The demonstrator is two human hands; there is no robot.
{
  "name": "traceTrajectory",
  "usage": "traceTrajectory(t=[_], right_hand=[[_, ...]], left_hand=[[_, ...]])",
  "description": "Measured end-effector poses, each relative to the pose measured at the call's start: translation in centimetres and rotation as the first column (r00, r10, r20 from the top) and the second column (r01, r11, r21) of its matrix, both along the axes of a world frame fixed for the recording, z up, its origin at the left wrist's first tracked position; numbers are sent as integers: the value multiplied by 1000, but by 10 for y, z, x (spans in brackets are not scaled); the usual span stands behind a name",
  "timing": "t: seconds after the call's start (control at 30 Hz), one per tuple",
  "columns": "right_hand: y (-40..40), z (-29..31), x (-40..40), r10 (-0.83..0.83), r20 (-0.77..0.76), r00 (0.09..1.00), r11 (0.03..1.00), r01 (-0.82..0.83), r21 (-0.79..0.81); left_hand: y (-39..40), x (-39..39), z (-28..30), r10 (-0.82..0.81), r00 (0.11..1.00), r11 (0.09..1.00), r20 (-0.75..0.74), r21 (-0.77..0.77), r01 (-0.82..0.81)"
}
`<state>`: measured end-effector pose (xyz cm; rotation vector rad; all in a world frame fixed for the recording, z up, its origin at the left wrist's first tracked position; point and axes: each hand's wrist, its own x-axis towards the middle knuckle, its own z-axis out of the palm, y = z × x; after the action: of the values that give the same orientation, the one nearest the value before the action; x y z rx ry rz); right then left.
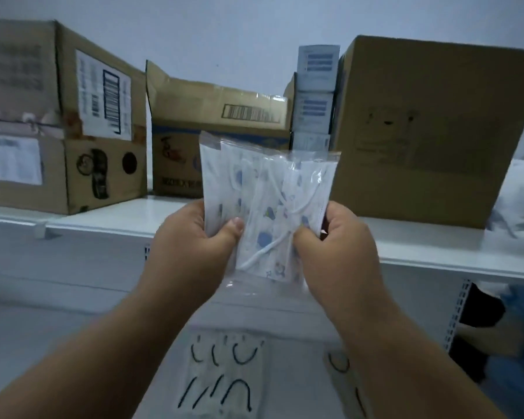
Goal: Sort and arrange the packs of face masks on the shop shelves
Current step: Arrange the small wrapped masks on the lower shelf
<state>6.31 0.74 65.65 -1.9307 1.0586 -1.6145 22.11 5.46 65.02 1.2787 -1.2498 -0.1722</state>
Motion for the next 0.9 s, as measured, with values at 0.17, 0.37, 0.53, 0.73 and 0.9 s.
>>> traceTrajectory(t=[0.17,0.37,0.53,0.73,0.9], right_hand=[[-88,47,25,-128,-171,977,990,137,42],[-161,54,53,-148,-468,871,956,247,157],[-173,48,62,-272,-753,600,891,453,39],[-163,42,63,-462,-743,484,860,448,-242],[-133,42,50,-488,-564,666,863,268,-429]], left_hand=[[-85,33,61,-74,984,980,159,192,43],[-171,56,60,-81,974,932,212,363,-1],[-205,61,43,-87,941,877,328,473,-84],[-198,64,42,198,714,900,671,163,-403],[-154,42,45,240,720,969,651,-211,-133]])
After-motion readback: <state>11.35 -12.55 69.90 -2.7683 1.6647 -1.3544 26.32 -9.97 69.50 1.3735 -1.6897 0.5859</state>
